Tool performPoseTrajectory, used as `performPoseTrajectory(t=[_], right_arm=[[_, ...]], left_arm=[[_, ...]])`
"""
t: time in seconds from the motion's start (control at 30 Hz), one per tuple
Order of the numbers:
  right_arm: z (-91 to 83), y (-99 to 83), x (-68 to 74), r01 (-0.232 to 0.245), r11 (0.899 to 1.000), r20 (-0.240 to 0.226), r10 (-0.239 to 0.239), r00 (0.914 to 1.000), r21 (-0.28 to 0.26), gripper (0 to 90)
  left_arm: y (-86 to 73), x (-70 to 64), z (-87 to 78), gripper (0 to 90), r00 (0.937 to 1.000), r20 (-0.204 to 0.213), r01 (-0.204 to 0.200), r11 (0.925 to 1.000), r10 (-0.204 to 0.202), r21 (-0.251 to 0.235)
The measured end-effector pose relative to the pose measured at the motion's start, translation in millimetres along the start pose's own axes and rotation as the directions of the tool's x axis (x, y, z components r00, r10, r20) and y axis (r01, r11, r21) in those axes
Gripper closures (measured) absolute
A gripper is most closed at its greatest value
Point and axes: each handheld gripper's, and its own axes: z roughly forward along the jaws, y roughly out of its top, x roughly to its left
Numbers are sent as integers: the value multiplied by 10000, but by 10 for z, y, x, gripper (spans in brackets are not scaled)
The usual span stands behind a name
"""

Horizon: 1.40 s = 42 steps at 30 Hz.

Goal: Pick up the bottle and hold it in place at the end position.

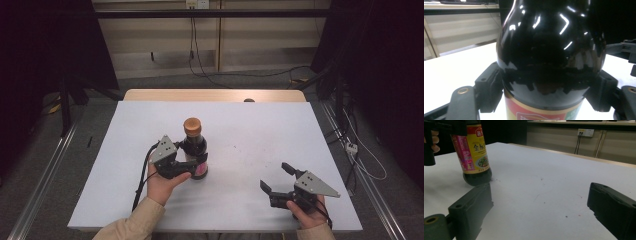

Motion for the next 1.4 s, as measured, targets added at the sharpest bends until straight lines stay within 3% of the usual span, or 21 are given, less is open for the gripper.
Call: performPoseTrajectory(t=[0.37,0.9,1.4], right_arm=[[5,0,-10,33,10000,43,-33,10000,15,52],[3,5,-13,-41,10000,-29,40,10000,-57,54],[11,12,-12,48,9999,-105,-49,9999,-121,54]], left_arm=[[11,-15,-10,289,9996,-101,-269,9996,270,106],[21,-41,-14,296,9990,-302,-339,9994,341,46],[114,-1,83,288,9982,-398,-443,9990,446,80]])
